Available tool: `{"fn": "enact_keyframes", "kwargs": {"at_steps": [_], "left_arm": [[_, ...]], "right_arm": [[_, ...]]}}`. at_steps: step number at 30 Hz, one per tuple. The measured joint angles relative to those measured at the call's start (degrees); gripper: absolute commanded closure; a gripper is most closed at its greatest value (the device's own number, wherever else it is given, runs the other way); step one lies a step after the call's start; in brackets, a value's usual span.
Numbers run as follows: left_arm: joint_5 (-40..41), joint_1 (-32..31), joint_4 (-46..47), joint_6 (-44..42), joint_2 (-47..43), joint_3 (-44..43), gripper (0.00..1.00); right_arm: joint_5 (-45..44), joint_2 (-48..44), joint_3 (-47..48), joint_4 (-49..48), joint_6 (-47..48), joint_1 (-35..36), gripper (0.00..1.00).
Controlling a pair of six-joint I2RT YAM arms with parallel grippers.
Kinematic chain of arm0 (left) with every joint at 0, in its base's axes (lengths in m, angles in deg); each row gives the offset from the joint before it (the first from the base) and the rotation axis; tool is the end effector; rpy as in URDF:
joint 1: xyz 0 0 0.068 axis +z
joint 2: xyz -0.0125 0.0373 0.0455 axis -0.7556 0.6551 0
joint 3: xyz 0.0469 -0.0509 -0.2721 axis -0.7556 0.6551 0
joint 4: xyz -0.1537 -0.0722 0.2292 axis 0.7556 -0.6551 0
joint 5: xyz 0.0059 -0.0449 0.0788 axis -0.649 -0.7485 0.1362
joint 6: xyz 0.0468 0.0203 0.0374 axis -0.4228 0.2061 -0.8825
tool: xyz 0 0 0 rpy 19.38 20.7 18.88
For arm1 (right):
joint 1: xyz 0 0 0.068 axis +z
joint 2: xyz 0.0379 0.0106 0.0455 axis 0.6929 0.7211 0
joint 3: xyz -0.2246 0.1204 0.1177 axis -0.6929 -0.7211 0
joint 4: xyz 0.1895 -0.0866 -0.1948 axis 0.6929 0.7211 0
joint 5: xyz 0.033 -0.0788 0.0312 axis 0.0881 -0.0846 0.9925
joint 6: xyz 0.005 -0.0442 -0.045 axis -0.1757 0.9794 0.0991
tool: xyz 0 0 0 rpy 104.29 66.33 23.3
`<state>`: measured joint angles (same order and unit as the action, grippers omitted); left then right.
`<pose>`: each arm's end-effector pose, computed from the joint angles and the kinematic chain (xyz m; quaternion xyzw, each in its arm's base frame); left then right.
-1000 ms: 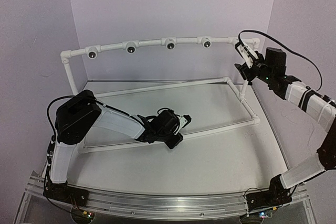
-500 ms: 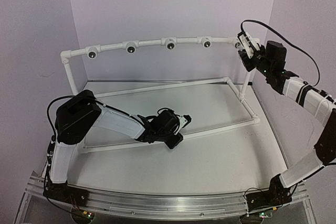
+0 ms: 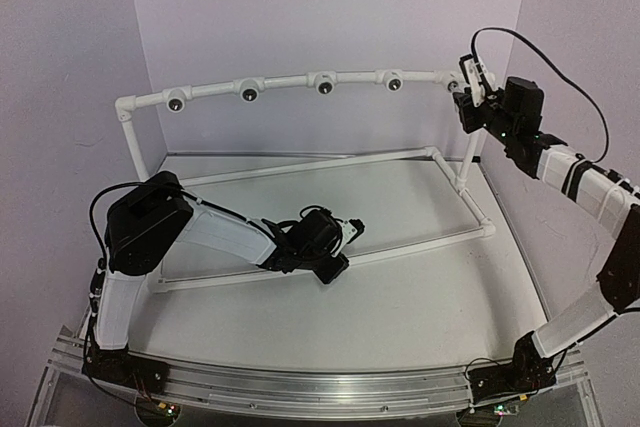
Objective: Install the water faucets
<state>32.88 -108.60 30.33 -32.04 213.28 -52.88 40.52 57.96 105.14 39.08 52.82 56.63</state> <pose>0.2483 -0.4119 0.0822 0.4479 0.8176 -0.1363 0.3352 0.3780 0.0899 0.3981 -0.2584 0.6510 -0.0514 0.7119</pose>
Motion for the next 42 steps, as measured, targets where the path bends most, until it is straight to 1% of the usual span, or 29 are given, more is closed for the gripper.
{"fn": "enact_keyframes", "kwargs": {"at_steps": [2, 6, 12, 13, 15, 21, 23, 26, 27, 28, 29, 31, 35, 36, 37, 38, 41, 42], "left_arm": [[-0.02, 0.00, 0.00, 0.00, 0.00, 0.00, 1.00], [-0.11, 0.00, 0.00, 0.00, 0.00, 0.00, 1.00], [-0.13, 0.00, 0.00, 0.00, 0.00, 0.00, 1.00], [-0.13, 0.00, 0.00, 0.00, 0.00, -0.02, 1.00], [-0.15, 0.00, 0.00, 0.00, 0.00, -0.02, 1.00], [-0.15, 0.00, 0.00, 0.00, 0.00, -0.02, 1.00], [-0.17, 0.00, 0.00, 0.00, 0.00, -0.02, 1.00], [-0.20, 0.00, 0.00, -0.02, 0.00, -0.02, 1.00], [-0.20, 0.00, 0.00, 0.00, 0.00, -0.02, 1.00], [-0.20, 0.00, 0.00, -0.02, 0.00, -0.02, 1.00], [-0.20, 0.00, 0.00, 0.00, 0.00, -0.02, 1.00], [-0.20, 0.00, 0.00, 0.00, 0.00, -0.02, 1.00], [-0.24, 0.00, 0.04, 0.00, 0.00, -0.02, 1.00], [-0.24, 0.00, 0.04, 0.02, 0.00, -0.02, 1.00], [-0.24, 0.00, 0.04, 0.02, 0.00, -0.02, 1.00], [-0.28, 0.00, 0.07, 0.02, 0.00, -0.02, 1.00], [-0.28, 0.02, 0.07, 0.02, 0.00, -0.02, 1.00], [-0.28, 0.02, 0.07, 0.02, 0.00, -0.02, 1.00]], "right_arm": [[0.02, 0.17, 0.00, -0.02, -0.94, 0.00, 0.81], [-0.63, 0.96, 0.22, -1.38, -4.96, -0.15, 0.82], [-1.75, 1.73, 1.01, -1.57, -12.09, -0.15, 0.98], [-1.75, 1.77, 1.01, -1.60, -13.79, -0.13, 1.00], [-1.75, 1.77, 1.01, -1.60, -16.02, -0.15, 1.00], [-2.80, 1.49, 0.96, -1.42, -36.15, -0.11, 1.00], [-2.84, 1.36, 0.68, -1.38, -44.06, -0.22, 1.00], [-1.75, 1.05, -0.42, -2.47, -58.60, -0.98, 1.00], [-0.24, 1.05, -0.68, -2.97, -64.74, -1.64, 1.00], [0.66, 1.07, -0.79, -3.19, -67.89, -1.99, 1.00], [2.89, 1.18, -0.94, -3.43, -74.82, -2.93, 1.00], [5.29, 1.53, -0.96, -3.85, -82.07, -3.78, 1.00], [12.98, 3.91, -1.29, -8.13, -104.19, -6.16, 1.00], [14.23, 4.42, -1.49, -9.27, -107.75, -6.43, 1.00], [14.78, 4.59, -1.60, -9.88, -109.37, -6.54, 1.00], [16.92, 5.40, -2.51, -12.90, -116.08, -7.13, 1.00], [19.47, 6.75, -4.35, -19.10, -125.76, -7.80, 1.00], [19.98, 6.99, -4.72, -20.37, -127.49, -7.93, 0.93]]}}
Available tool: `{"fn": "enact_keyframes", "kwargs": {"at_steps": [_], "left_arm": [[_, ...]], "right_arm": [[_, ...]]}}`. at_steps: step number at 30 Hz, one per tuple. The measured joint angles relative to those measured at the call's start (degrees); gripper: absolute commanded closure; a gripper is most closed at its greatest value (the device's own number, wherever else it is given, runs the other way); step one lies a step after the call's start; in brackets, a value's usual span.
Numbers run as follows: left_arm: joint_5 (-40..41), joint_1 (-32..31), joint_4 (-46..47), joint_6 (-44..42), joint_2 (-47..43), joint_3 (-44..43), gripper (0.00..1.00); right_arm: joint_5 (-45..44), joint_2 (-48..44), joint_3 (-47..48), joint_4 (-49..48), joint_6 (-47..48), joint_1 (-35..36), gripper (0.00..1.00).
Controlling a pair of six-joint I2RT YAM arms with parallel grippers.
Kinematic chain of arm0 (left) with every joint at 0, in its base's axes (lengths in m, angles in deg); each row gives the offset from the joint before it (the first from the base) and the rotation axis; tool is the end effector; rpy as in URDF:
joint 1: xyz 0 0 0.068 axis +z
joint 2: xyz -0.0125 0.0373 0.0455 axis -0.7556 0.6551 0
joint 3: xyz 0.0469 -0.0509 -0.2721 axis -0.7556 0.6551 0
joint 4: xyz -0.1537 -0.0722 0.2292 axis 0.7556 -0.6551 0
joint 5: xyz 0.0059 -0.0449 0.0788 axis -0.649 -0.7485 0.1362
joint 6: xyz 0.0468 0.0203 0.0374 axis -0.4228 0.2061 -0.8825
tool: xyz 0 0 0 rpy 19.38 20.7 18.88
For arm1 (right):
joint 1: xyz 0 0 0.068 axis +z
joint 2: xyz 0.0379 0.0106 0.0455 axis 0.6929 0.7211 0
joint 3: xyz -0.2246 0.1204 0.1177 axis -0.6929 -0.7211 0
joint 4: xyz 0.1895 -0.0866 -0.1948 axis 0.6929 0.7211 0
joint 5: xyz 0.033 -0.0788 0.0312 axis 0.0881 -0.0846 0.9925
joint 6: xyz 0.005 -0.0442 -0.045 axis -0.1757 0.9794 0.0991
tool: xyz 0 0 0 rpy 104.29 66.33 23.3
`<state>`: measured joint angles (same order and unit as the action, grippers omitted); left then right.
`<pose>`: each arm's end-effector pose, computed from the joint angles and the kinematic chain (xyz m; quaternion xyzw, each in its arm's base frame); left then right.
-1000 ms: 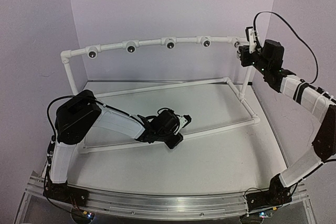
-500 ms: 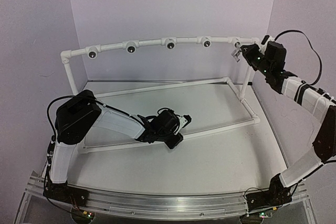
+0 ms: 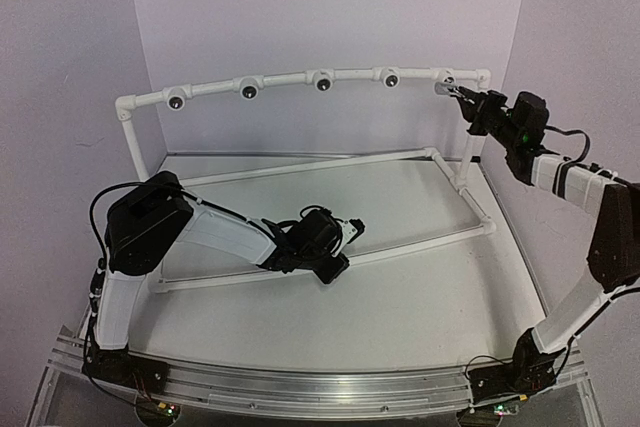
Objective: Install the water faucets
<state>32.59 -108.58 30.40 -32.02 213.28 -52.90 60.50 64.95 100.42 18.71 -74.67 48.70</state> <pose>0.2483 -0.4122 0.0823 0.4483 0.8172 -0.1387 0.3347 0.4092 0.0551 0.3611 0.3628 0.5399 0.6814 0.3354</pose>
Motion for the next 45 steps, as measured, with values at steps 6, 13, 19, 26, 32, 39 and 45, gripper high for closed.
{"fn": "enact_keyframes", "kwargs": {"at_steps": [6, 13, 19, 26, 32, 39, 45], "left_arm": [[0.00, -0.02, 0.00, -0.02, 0.00, 0.00, 1.00], [-0.44, -0.13, -0.09, 0.07, 0.00, 0.00, 1.00], [-0.48, -0.13, -0.68, 0.07, 0.04, -0.37, 1.00], [-0.59, -0.13, -0.79, 0.07, 0.04, -0.39, 1.00], [-0.79, -0.13, -0.81, 0.04, 0.04, -0.39, 1.00], [-0.85, -0.13, -0.81, 0.04, 0.04, -0.39, 1.00], [-0.85, -0.13, -0.81, 0.04, 0.04, -0.39, 1.00]], "right_arm": [[1.25, 1.42, -1.29, -4.00, -2.43, -0.66, 0.46], [0.74, 0.07, -2.03, 3.30, 13.07, -2.71, 0.02], [-1.57, -10.88, -7.54, 12.04, 27.32, -7.43, 0.02], [-1.84, -15.65, 2.99, 25.38, 67.60, -9.88, 0.02], [4.02, -20.28, 6.23, 35.85, 112.13, -7.56, 0.02], [4.24, -18.78, 8.68, 48.02, 151.60, -0.68, 0.02], [-2.80, -12.90, 13.70, 50.71, 168.15, 6.45, 0.02]]}}
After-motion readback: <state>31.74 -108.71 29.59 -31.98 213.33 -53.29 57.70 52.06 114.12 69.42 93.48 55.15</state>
